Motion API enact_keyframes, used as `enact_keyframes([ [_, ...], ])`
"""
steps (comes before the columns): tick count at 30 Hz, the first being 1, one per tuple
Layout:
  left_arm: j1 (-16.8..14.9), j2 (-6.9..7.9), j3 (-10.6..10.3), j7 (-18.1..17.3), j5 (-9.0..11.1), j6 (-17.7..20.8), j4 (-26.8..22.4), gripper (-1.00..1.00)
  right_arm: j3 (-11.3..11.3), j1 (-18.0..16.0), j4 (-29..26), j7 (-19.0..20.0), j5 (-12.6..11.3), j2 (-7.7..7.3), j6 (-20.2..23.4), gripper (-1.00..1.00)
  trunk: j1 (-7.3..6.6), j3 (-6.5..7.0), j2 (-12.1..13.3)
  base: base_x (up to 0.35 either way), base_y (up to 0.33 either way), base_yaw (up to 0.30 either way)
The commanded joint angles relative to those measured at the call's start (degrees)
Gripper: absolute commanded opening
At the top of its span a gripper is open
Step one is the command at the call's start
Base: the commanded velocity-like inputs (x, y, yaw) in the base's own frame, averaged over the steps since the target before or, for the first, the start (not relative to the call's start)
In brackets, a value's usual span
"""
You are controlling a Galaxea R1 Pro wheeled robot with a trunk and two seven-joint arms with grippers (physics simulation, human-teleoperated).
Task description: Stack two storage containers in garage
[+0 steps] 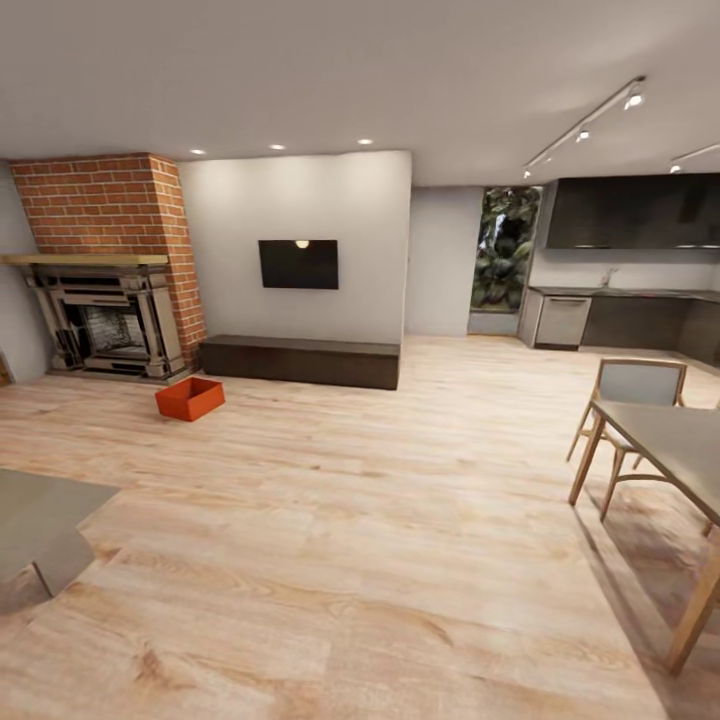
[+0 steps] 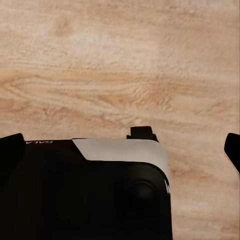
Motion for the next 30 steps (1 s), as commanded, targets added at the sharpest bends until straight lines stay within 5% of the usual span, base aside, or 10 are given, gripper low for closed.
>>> enact_keyframes([
  [1,-0.04,0.0,0.35,-0.19,0.49,-0.04,0.04,1.0,0.44,-0.07,0.18,0.21,-0.6,0.03,-0.32,1.0,0.04,-0.07,-0.04,0.327,0.0,0.159],
  [18,-0.04,0.0,0.35,-0.19,0.42,-0.07,0.04,1.0,0.44,-0.07,0.18,0.21,-0.62,-0.01,-0.32,1.0,0.04,-0.07,-0.04,0.327,0.0,0.159],
  [30,-0.04,0.0,0.35,-0.19,0.42,-0.07,0.04,1.0,0.44,-0.07,0.18,0.21,-0.59,-0.06,-0.32,1.0,0.04,-0.07,-0.04,0.327,0.0,0.02],
])
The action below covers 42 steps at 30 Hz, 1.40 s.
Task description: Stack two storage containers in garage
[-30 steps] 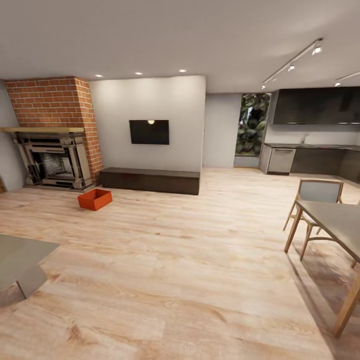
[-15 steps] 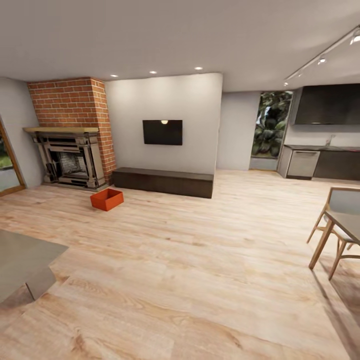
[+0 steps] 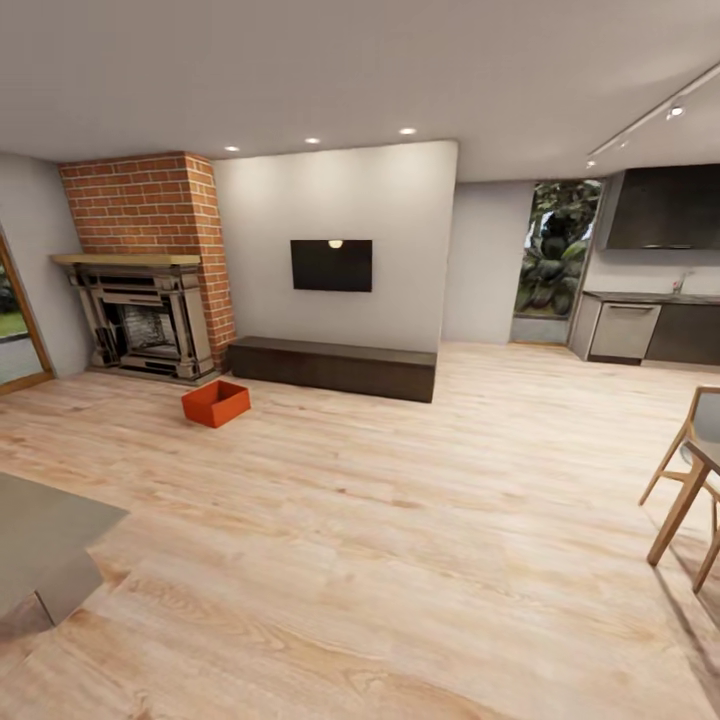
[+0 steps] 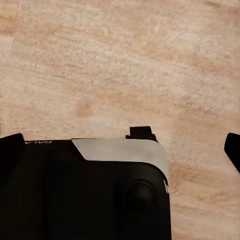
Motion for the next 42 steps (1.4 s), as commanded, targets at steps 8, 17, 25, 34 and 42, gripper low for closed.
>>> enact_keyframes([
  [8,-0.04,0.0,0.36,-0.19,0.48,-0.04,0.03,1.0,0.44,-0.07,0.18,0.21,-0.59,0.03,-0.31,1.0,0.04,-0.07,-0.04,0.327,0.0,0.0],
  [17,-0.04,0.0,0.36,-0.19,0.48,-0.04,0.03,1.0,0.44,-0.07,0.18,0.22,-0.58,0.03,-0.31,1.0,0.04,-0.07,-0.04,0.327,0.0,0.0],
  [25,-0.04,0.0,0.36,-0.19,0.48,-0.04,0.03,1.0,0.44,-0.07,0.18,0.21,-0.6,0.1,-0.31,1.0,0.04,-0.07,-0.04,0.327,0.0,0.0],
  [34,-0.04,0.0,0.36,-0.19,0.48,-0.04,0.03,1.0,0.44,-0.07,0.18,0.22,-0.61,0.04,-0.31,1.0,0.04,-0.07,-0.04,0.327,0.0,0.0],
  [42,-0.04,0.0,0.36,-0.19,0.47,-0.04,0.03,1.0,0.44,-0.07,0.18,0.22,-0.63,0.03,-0.31,1.0,0.04,-0.07,-0.04,0.327,0.0,0.0],
])
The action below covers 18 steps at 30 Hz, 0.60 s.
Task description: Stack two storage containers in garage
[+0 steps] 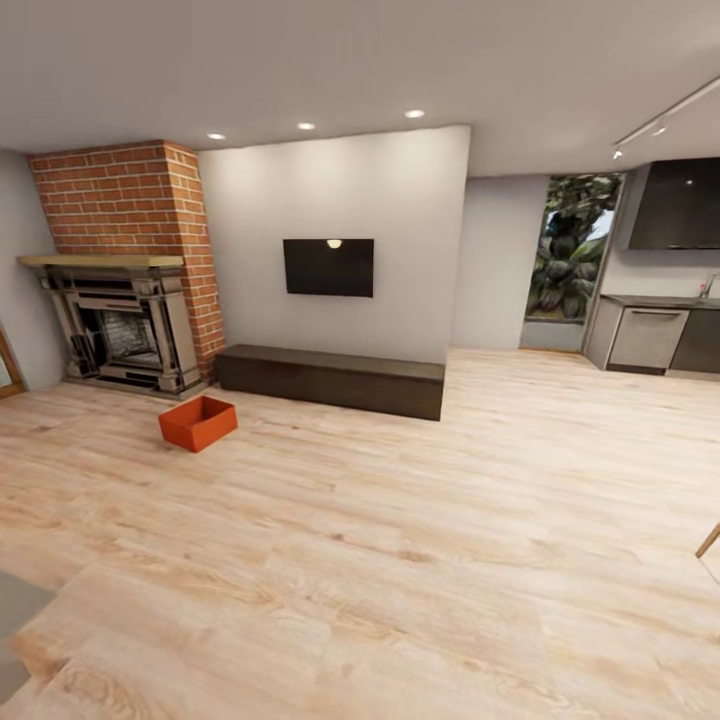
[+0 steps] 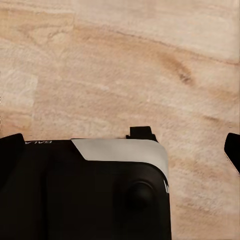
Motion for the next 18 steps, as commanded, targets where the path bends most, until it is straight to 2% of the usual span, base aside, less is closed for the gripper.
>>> enact_keyframes([
  [1,-0.04,0.0,0.36,-0.19,0.48,-0.04,0.03,1.0,0.44,-0.07,0.18,0.21,-0.6,0.03,-0.31,1.0,0.04,-0.07,-0.04,0.327,0.0,0.0],
  [18,-0.04,0.0,0.36,-0.19,0.48,-0.04,0.03,1.0,0.44,-0.07,0.18,0.2,-0.57,0.08,-0.31,1.0,0.04,-0.07,-0.04,0.327,0.0,0.0],
])
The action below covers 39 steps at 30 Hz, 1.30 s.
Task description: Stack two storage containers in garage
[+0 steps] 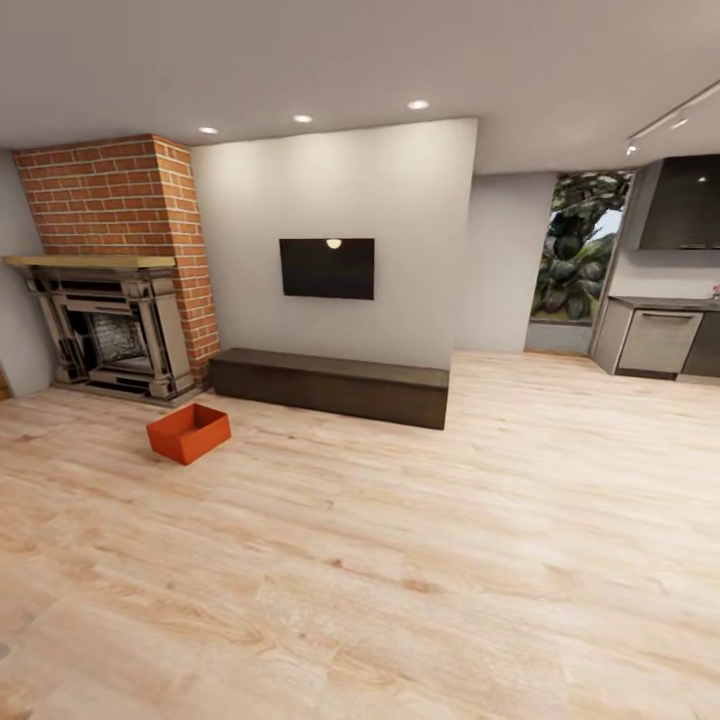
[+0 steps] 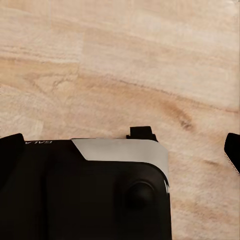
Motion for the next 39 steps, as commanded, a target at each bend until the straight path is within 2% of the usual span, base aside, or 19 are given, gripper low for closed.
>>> enact_keyframes([
  [1,-0.04,0.0,0.36,-0.19,0.48,-0.04,0.03,1.0,0.44,-0.07,0.18,0.21,-0.6,0.03,-0.31,1.0,0.04,-0.07,-0.04,0.327,0.0,0.0],
  [29,-0.04,0.0,0.36,-0.19,0.48,-0.04,0.03,1.0,0.44,-0.07,0.18,0.22,-0.6,0.12,-0.22,1.0,0.04,-0.07,-0.04,0.327,0.0,0.002],
  [39,-0.04,0.0,0.36,-0.19,0.48,-0.04,0.03,1.0,0.44,-0.07,0.18,0.21,-0.63,0.02,-0.27,1.0,0.04,-0.07,-0.04,0.327,0.0,0.218],
])
